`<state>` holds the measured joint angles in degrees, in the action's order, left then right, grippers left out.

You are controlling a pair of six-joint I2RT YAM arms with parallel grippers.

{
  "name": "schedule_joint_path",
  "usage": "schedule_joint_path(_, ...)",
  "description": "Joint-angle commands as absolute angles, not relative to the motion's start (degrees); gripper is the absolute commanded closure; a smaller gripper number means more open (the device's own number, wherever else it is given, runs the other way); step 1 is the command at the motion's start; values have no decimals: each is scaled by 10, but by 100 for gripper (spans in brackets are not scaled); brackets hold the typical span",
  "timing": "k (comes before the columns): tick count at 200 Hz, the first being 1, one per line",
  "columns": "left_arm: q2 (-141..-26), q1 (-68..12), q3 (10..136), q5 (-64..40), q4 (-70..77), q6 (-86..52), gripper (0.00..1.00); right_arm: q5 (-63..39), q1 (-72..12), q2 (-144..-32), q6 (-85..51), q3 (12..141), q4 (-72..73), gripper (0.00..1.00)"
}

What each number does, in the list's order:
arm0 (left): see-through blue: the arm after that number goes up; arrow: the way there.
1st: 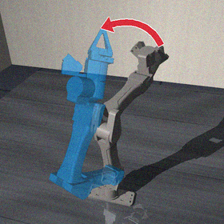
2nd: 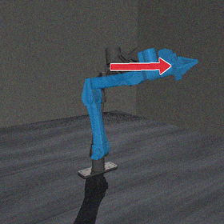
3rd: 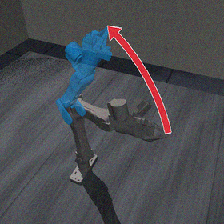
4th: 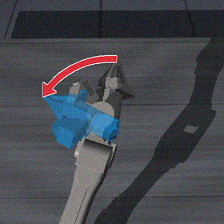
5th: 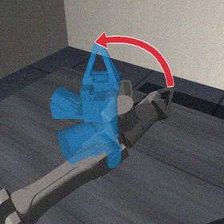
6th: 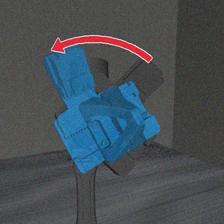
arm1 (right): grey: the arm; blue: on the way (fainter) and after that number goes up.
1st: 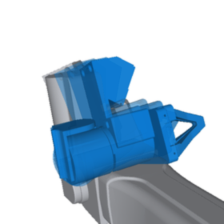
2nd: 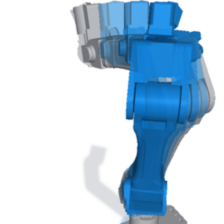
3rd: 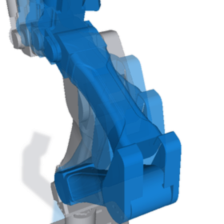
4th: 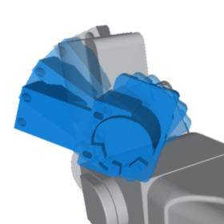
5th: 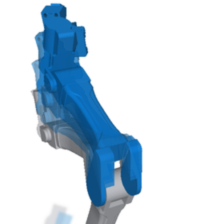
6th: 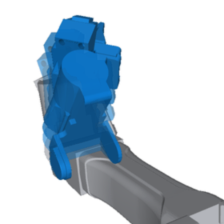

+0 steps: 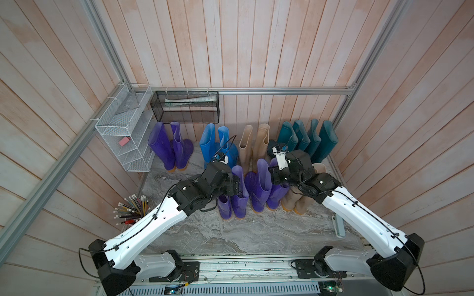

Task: Match and arrange rain boots in pairs
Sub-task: Adjust a pair of rain boots at the center of the board.

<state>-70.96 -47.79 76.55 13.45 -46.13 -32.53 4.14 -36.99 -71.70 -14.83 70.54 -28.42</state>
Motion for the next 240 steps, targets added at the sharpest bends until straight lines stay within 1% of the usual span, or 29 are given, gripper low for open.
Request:
schedule_joint_path(1,-720,-475,764,123,-462,-314,22,35,-372,-710,-147,696,-284,90)
schedule_joint_path(8,-721,-475,761,120,-456,-313,22,34,-372,-711,-148,695,-284,90)
schedule_joint_path(26,-726,-475,751,107,-441,-309,27,31,-372,-712,-148,691,-281,90)
schedule_joint_path(42,-732,-474,743,104,-430,-303,37,31,-372,-714,-150,689,-280,90)
schedule_joint_path(54,-735,-472,739,106,-427,-299,39,25,-372,-715,-151,688,-277,91)
schedule_joint_path(65,-732,-468,729,104,-418,-287,50,16,-372,-715,-153,686,-275,92)
schedule_joint_path(75,-727,-461,719,102,-413,-282,56,10,-372,-715,-153,684,-272,96)
schedule_joint_path(82,-723,-455,713,98,-408,-271,70,6,-372,-716,-155,683,-270,98)
schedule_joint_path(87,-718,-453,709,103,-405,-265,94,3,-372,-718,-155,682,-268,100)
schedule_joint_path(88,-717,-452,708,105,-405,-263,98,2,-372,-717,-156,683,-268,100)
schedule_joint_path(89,-716,-452,707,108,-405,-262,100,2,-372,-717,-156,683,-267,100)
schedule_joint_path(115,-691,-435,690,127,-391,-216,100,-22,-372,-723,-163,686,-253,100)
schedule_joint_path(142,-682,-409,713,137,-417,-183,100,-27,-383,-721,-185,686,-222,100)
schedule_joint_path(170,-674,-398,728,142,-426,-181,100,-31,-400,-715,-212,691,-190,100)
schedule_joint_path(210,-667,-398,729,147,-427,-202,100,-25,-424,-727,-235,715,-188,100)
schedule_joint_path(240,-658,-398,729,142,-428,-167,100,-27,-438,-725,-257,714,-172,100)
